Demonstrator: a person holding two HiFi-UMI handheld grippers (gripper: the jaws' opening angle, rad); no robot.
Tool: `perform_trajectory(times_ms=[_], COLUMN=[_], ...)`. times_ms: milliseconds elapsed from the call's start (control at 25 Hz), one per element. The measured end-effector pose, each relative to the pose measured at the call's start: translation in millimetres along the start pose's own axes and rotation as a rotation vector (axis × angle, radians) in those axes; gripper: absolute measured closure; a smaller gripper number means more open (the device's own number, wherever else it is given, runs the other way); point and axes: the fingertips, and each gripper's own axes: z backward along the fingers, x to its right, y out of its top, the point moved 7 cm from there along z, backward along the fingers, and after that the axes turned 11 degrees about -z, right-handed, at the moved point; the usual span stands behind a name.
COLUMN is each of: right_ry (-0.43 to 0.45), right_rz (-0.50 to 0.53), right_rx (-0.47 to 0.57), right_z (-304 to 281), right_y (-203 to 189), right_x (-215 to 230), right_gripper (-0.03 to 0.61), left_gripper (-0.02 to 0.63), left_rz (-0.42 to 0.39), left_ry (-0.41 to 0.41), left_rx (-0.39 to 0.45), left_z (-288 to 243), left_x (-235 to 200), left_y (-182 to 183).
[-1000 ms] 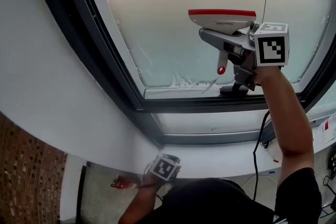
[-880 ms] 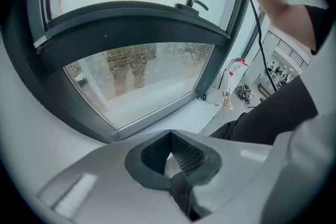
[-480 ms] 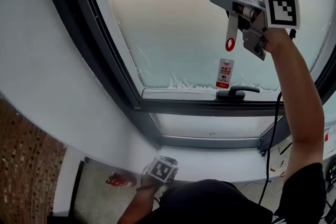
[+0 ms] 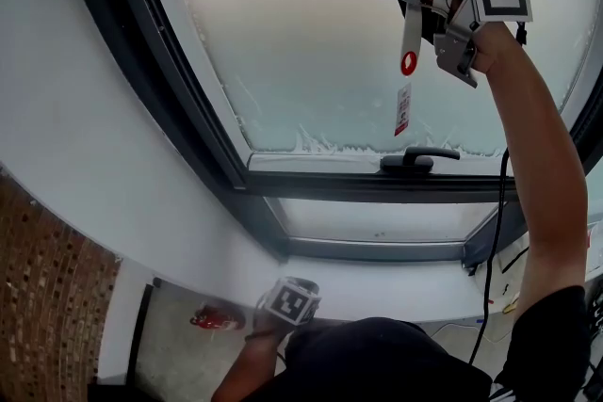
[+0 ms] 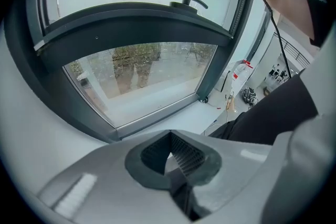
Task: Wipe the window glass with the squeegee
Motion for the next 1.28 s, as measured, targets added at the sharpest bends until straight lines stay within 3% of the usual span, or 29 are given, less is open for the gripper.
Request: perform_trajectory(times_ms=[520,1000,1280], right_ry=[-0.002,-0.063,-0.133], right_rz=[-0.16,-0.389,-0.546], right_rx=[0.002,0.065,0.04], right_z=[7,25,33], right_y=[-82,-212,-285], right_x=[21,48,61], right_gripper=[0.554,0.554,0.554], left_gripper=[0.614,0.612,0.612], left_rz=[-0.06,-0.088,-0.097], left_ry=[-0.021,-0.071,-0.055], left_rx=[0.007,0.03,0.04], left_z=[-8,-19,-19], left_x=[10,24,26], left_y=[19,15,20])
